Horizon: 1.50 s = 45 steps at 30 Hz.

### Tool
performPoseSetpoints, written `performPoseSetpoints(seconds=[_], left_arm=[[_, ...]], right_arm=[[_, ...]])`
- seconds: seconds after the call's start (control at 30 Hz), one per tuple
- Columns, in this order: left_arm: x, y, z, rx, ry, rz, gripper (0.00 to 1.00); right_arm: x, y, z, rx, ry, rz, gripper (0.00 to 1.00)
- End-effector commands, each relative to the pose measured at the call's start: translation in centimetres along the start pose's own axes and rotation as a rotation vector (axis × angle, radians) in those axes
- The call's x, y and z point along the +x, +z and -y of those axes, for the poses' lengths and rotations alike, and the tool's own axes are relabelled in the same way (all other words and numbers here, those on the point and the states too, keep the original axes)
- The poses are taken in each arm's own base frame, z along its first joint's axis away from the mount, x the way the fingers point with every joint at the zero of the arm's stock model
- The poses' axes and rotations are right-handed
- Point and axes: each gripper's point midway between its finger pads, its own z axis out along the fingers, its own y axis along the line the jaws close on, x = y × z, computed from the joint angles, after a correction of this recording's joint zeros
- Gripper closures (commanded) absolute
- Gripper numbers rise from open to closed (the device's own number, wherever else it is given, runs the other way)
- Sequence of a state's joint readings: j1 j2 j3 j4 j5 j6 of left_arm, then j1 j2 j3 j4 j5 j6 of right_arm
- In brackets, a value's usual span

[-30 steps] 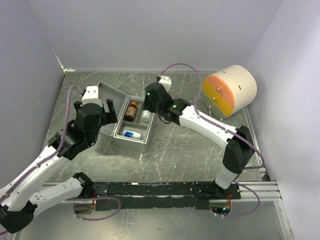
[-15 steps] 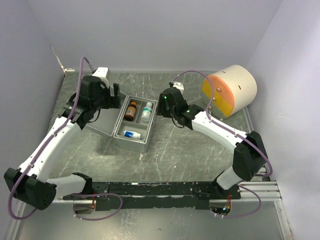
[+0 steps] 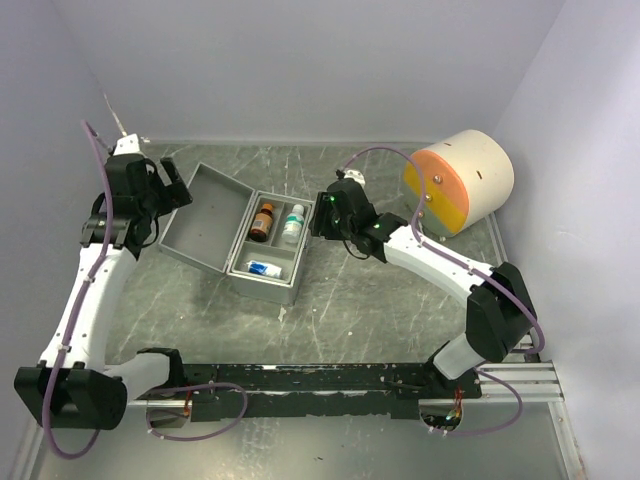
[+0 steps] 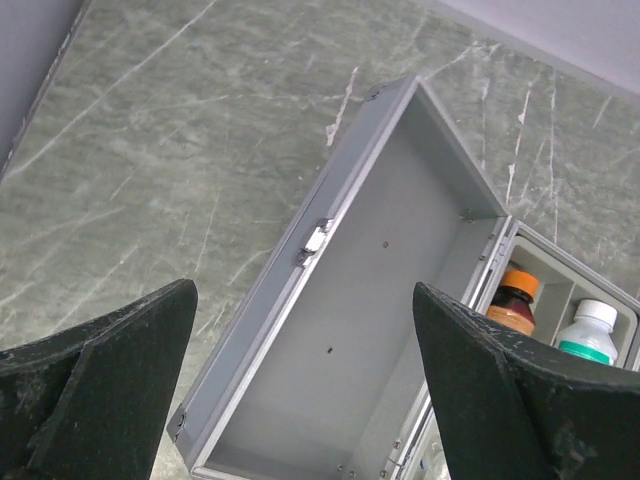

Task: Organize the medicine kit

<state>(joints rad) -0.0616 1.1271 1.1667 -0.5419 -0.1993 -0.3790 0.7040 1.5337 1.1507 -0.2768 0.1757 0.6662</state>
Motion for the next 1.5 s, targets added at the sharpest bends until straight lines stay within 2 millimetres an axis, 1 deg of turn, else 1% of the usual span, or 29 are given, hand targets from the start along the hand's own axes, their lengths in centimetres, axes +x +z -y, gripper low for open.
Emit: performPoseSetpoints(seconds=[0.0,0.07,0.13,0.17,0.23,0.27,0.33,0.43,0.53,0.63,0.7,0.8,0.9,1.03,1.1,1.2,1.23,1.37,1.47], left_arm=[[1.0,1.1,-0.7,0.025,-0.098,-0.021,0.0],[1.3,1.9,-0.7,0.08,-0.129,-0.043,0.0],[1.6,2.6,-0.8,0.155,-0.18,-0.085,0.03],[1.6,2.9,-1.1,0.168,-0.195,-0.095,0.03],[1.9,3.5,-2.1,0.155,-0.206,-0.107,0.02],[2.2,3.7,-2.2,0.169,-0.205,-0.117,0.02],[3.3,4.1,-1.8,0.212,-0.218,-0.151,0.02],[4.9,4.1,0.0,0.347,-0.236,-0.216,0.03],[4.8,3.4,1.8,0.474,-0.256,-0.219,0.06],[4.6,2.8,3.0,0.556,-0.267,-0.225,0.1],[4.5,2.7,3.0,0.558,-0.262,-0.229,0.13],[4.0,2.5,2.5,0.516,-0.229,-0.223,0.19],[3.6,2.0,2.2,0.498,-0.188,-0.208,0.22],[3.4,1.0,3.3,0.551,-0.164,-0.204,0.24],[3.2,0.5,3.9,0.567,-0.137,-0.201,0.25],[3.4,-0.1,4.7,0.589,-0.097,-0.194,0.24],[3.5,-0.3,4.9,0.599,-0.088,-0.193,0.24],[3.7,-1.3,6.4,0.666,-0.052,-0.188,0.22],[3.6,-2.2,7.5,0.706,-0.022,-0.186,0.21]], right_arm=[[-0.9,-0.2,-0.9,-0.043,0.014,0.022,0.49],[-0.6,0.0,-1.0,-0.045,0.018,0.009,0.5],[-0.6,-0.2,-1.1,-0.038,0.058,-0.004,0.5],[-0.7,-0.5,-1.4,-0.052,0.089,-0.006,0.5],[-1.0,-1.2,-2.8,-0.137,0.127,0.021,0.5],[-1.0,-1.3,-3.1,-0.164,0.15,0.033,0.5],[-1.1,-1.4,-3.3,-0.182,0.162,0.038,0.5],[-0.7,-1.0,-3.5,-0.18,0.15,0.009,0.5],[-0.6,-0.8,-3.6,-0.183,0.149,-0.004,0.5],[-0.5,-0.8,-3.7,-0.192,0.16,0.0,0.5],[-0.5,-0.7,-3.6,-0.187,0.164,0.002,0.5],[-0.6,-0.8,-3.2,-0.164,0.169,0.01,0.5],[-0.9,-0.7,-2.2,-0.107,0.187,0.03,0.51],[-1.4,-0.6,-0.9,-0.045,0.174,0.051,0.5],[-1.3,-0.3,-0.2,-0.016,0.148,0.035,0.5],[-0.6,0.6,0.0,-0.076,0.137,-0.036,0.44],[-0.5,0.9,-0.2,-0.128,0.148,-0.057,0.43],[0.8,1.2,-1.3,-0.252,0.145,-0.098,0.4],[1.1,1.4,-1.4,-0.274,0.154,-0.094,0.38]])
